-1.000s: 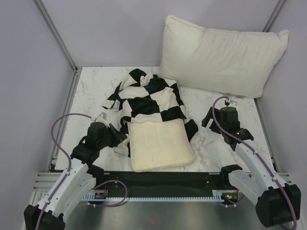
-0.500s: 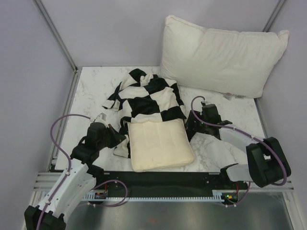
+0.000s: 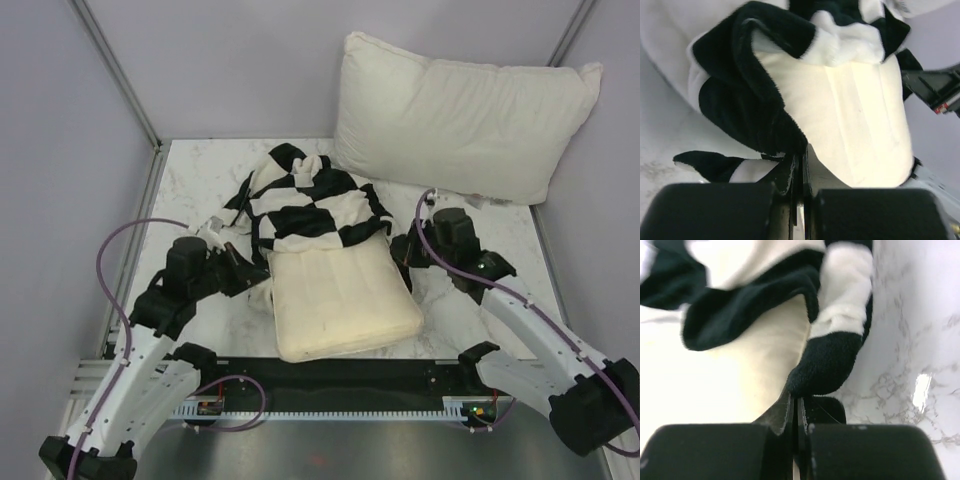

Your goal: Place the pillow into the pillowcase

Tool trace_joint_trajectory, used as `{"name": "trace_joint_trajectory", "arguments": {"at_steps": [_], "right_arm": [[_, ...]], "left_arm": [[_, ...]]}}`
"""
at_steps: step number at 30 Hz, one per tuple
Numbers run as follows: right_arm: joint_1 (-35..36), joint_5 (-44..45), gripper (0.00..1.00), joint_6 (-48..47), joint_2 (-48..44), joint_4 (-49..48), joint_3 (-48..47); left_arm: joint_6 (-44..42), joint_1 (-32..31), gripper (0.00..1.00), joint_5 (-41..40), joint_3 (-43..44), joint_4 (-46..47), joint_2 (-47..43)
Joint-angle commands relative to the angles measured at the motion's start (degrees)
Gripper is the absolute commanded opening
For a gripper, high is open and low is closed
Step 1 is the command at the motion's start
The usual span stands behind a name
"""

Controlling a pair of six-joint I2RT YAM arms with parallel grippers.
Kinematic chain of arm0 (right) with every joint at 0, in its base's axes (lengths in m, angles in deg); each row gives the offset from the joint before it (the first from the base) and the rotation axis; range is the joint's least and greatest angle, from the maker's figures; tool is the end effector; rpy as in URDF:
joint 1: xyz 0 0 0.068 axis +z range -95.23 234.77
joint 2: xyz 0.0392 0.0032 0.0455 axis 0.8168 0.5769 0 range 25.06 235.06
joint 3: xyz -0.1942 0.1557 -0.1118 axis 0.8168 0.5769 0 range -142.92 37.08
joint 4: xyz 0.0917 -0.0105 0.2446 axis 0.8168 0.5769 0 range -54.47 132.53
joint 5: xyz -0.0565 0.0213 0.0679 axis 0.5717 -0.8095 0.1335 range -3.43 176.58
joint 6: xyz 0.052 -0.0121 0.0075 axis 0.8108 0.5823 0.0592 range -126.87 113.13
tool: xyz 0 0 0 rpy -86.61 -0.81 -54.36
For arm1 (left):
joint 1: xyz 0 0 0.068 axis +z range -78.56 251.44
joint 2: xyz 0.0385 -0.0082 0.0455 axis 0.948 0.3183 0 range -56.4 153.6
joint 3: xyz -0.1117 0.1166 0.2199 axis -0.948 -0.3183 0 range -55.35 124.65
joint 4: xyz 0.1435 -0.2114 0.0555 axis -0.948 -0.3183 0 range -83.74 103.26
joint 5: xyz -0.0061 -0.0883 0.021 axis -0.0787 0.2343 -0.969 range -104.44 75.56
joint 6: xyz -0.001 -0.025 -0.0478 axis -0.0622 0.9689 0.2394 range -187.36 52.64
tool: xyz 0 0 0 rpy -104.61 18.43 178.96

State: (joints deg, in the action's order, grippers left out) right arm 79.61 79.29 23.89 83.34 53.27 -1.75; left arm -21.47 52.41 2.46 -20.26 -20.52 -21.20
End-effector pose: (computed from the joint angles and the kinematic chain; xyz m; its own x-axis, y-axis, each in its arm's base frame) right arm 0.1970 0.0962 0.2470 -0.7314 0.2205 -0.6454 -0.1564 0.8669 0.4734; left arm 0.1282 -0.0552 0.2650 -0.7548 -0.4663 -0.4614 -0.0024 0.7053 -0.7089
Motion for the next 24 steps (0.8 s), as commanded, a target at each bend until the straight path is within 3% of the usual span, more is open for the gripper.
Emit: {"name": "trace_joint_trajectory", "arguments": {"at_steps": [1, 9, 17, 20, 24], "right_arm": [[0.12, -0.97, 0.00, -1.67, -3.53, 8.43, -17.91], [0.03, -1.32, 0.00, -4.13, 5.33, 21.98, -53.67], [-0.05, -0.44, 0.00, -2.90, 8.51, 24.36, -64.69], [0.03, -0.18, 0.00, -2.29, 12.55, 27.87, -76.97], [0.03, 1.83, 0.00, -1.58, 11.77, 28.76, -75.01]], "left_arm": [[-0.19, 0.22, 0.02, 9.98, 16.30, 0.56, 1.97], [0.79, 0.22, 0.02, 13.51, 47.21, -4.10, 10.41], [0.52, 0.13, 0.02, 12.18, 61.84, -5.50, 16.19], [2.01, 0.13, 0.02, 14.03, 68.16, -5.51, 19.19], [2.27, 0.22, 0.02, 10.79, 65.47, -6.21, 18.16]]}}
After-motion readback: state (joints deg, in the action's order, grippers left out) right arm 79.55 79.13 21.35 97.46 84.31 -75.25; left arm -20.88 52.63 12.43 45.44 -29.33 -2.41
